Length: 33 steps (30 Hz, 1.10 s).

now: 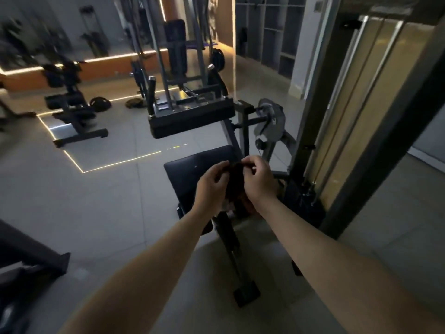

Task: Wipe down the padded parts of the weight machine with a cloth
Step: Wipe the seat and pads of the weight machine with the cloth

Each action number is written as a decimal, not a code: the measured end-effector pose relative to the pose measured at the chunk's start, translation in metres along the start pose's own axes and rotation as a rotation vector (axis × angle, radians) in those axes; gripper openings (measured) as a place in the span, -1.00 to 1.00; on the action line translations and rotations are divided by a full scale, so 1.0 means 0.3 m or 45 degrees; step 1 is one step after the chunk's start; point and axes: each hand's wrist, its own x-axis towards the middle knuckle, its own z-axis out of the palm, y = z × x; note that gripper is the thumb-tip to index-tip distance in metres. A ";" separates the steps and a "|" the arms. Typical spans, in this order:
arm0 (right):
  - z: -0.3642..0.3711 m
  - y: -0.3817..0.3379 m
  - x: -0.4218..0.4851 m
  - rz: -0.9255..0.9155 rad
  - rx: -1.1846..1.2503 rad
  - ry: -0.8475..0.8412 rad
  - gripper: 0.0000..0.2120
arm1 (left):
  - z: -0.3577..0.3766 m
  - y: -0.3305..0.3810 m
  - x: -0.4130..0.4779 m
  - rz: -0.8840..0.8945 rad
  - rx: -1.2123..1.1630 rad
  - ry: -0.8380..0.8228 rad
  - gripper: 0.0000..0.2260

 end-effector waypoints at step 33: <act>0.606 0.345 0.369 0.884 -0.927 0.870 -0.63 | -0.078 -0.666 0.695 -0.118 0.029 -1.092 -0.76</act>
